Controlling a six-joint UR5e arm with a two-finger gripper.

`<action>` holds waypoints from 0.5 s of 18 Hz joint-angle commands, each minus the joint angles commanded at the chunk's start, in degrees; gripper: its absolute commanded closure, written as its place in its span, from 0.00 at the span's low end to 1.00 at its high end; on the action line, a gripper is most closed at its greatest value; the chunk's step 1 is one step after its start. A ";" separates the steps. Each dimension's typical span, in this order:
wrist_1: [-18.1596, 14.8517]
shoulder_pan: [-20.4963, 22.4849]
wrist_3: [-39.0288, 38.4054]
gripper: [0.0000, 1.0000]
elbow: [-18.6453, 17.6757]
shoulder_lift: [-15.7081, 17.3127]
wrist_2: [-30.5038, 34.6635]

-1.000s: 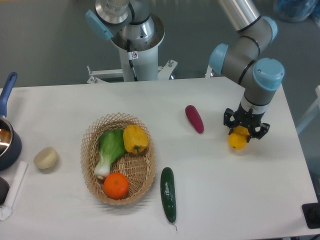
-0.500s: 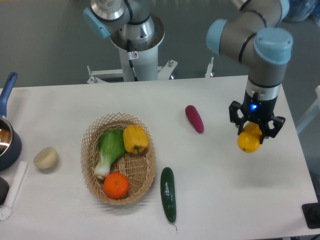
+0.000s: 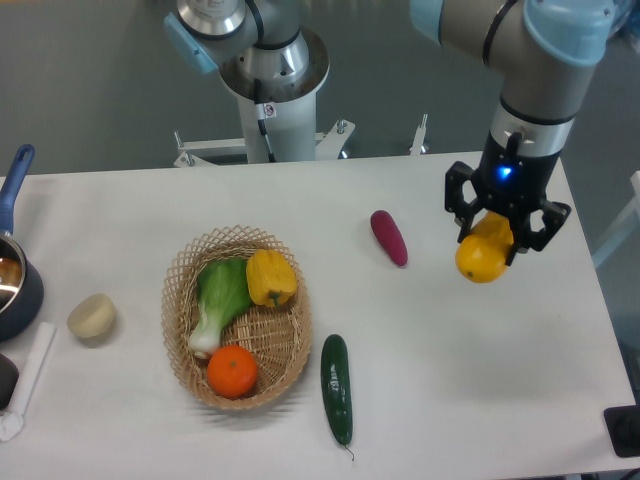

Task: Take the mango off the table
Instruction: 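Lift the grasped mango up off the table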

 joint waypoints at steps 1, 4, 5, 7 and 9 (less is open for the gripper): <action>0.00 0.09 0.00 0.86 0.18 0.09 -0.18; 0.09 0.26 0.00 0.86 0.62 0.00 -0.09; 0.09 0.35 0.00 0.86 0.70 0.00 -0.09; 0.00 0.53 0.00 0.86 0.79 0.09 -0.09; 0.00 0.70 0.00 0.86 0.79 0.09 -0.18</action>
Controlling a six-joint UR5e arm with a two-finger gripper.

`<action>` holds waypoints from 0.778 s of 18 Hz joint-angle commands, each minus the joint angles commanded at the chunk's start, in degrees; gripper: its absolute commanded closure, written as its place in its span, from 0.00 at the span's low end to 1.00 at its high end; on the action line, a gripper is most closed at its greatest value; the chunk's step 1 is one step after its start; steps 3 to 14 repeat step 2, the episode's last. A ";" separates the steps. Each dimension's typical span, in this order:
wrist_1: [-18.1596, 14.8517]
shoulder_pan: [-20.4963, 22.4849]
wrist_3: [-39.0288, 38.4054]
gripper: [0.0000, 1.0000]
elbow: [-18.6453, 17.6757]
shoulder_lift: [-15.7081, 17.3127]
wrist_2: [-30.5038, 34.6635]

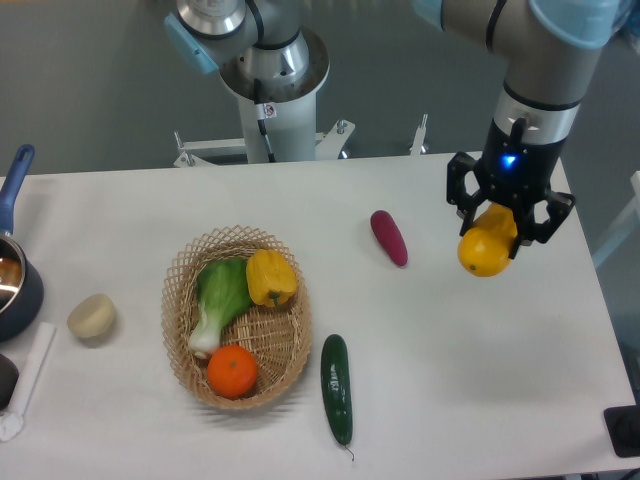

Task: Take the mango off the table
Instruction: 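Lift the grasped mango up off the table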

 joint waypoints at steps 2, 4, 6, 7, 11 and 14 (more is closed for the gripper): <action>0.09 0.00 -0.09 0.86 0.09 0.00 0.00; 0.09 0.00 -0.09 0.86 0.09 0.00 0.00; 0.09 0.00 -0.09 0.86 0.09 0.00 0.00; 0.09 0.00 -0.09 0.86 0.09 0.00 0.00; 0.09 0.00 -0.09 0.86 0.09 0.00 0.00; 0.09 0.00 -0.09 0.86 0.09 0.00 0.00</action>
